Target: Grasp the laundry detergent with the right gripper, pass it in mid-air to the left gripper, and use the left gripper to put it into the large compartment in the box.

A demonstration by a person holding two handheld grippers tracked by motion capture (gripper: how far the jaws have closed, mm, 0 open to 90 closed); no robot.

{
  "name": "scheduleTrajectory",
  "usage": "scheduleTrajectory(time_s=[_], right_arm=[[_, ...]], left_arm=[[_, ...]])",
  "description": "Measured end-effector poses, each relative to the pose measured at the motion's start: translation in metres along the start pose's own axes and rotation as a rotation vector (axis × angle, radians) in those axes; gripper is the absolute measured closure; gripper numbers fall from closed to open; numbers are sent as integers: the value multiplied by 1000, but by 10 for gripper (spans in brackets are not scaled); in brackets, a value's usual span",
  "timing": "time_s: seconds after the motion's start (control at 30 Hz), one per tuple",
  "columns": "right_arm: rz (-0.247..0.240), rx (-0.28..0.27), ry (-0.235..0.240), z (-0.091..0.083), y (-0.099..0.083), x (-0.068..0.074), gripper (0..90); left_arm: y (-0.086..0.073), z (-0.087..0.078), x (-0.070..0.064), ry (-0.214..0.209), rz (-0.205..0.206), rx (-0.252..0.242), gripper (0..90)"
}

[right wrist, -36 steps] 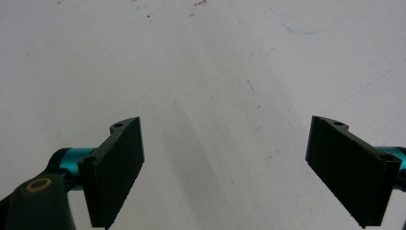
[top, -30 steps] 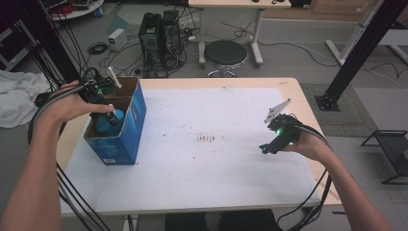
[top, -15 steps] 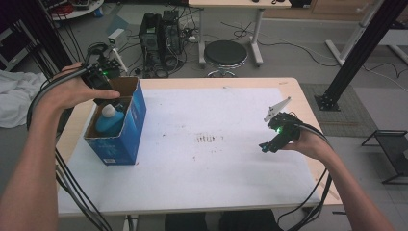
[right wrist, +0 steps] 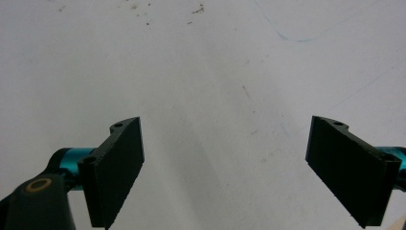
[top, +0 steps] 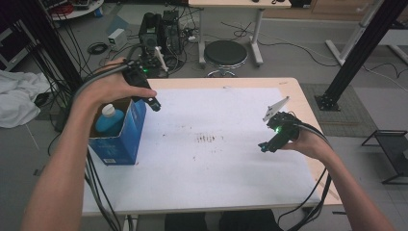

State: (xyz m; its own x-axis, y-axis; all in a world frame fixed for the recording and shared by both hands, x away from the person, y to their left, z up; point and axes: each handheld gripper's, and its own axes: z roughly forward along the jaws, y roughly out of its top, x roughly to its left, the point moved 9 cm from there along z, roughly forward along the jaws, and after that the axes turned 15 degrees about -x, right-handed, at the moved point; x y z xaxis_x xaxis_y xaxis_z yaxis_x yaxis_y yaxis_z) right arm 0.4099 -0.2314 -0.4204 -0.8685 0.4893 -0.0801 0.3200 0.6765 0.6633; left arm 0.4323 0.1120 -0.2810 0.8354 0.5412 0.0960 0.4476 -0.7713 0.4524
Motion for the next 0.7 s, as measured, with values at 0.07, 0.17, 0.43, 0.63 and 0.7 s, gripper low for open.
scheduleTrajectory(time_s=[0.07,0.17,0.43,0.63,0.7], right_arm=[[-19,-7,0,-1,1,-2,122],[3,3,-4,-5,2,-1,121],[-6,11,-15,-9,4,-3,122],[-8,14,-18,-11,8,-1,122],[-8,18,-22,-12,9,-1,122]], left_arm=[[7,11,-4,-14,7,-5,292],[13,22,-11,-38,17,-8,234],[26,46,-41,-106,109,1,228],[25,68,-54,-131,147,40,228],[23,77,-57,-135,147,49,228]])
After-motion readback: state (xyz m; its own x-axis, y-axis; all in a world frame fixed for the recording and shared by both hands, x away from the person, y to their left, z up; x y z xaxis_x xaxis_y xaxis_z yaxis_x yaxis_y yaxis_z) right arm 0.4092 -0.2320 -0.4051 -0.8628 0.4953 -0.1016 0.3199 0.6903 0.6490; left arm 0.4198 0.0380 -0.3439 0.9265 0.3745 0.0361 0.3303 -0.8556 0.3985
